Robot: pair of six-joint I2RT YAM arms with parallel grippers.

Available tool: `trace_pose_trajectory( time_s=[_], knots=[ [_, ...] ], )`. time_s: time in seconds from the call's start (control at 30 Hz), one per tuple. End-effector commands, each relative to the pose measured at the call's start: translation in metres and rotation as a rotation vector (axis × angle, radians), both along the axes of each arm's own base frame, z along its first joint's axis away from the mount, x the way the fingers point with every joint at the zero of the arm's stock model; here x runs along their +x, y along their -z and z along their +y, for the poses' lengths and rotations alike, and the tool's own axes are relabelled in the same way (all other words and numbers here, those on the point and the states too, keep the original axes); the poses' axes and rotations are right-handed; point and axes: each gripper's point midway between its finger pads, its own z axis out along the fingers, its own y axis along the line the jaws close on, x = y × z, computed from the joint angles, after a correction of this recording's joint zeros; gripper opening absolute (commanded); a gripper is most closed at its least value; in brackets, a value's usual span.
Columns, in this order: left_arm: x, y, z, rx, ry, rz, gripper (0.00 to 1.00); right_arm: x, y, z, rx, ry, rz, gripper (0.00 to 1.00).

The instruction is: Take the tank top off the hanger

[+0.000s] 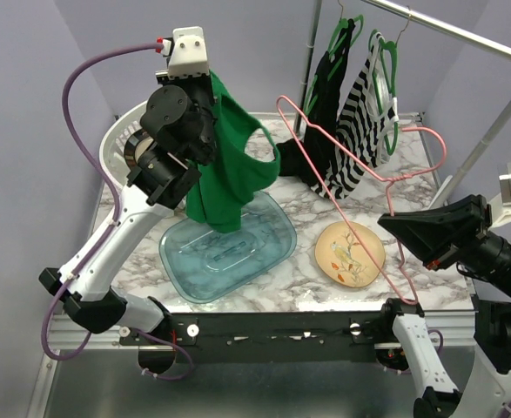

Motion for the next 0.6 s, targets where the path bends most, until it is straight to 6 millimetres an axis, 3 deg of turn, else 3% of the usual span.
trace_pose_trajectory(
  time_s=[0.0, 0.2, 0.27, 0.57],
  knots=[
    [-0.021, -0.017, 0.004, -0.072, 0.106, -0.051, 0.0, -0.003, -0.009, -0.006, 0.017, 0.072, -0.039, 0.01],
    [-0.053, -0.026, -0.025, -0.125, 0.397, -0.064, 0.0, 0.012, -0.009, -0.017, 0.051, 0.174, -0.039, 0.01],
    [-0.059, -0.016, -0.029, -0.128, 0.441, -0.024, 0.0, 0.019, -0.009, -0.024, 0.059, 0.232, -0.039, 0.01],
    [-0.101, -0.014, -0.029, -0.202, 0.607, 0.011, 0.0, 0.034, -0.009, -0.034, 0.075, 0.31, -0.028, 0.01]
  ],
)
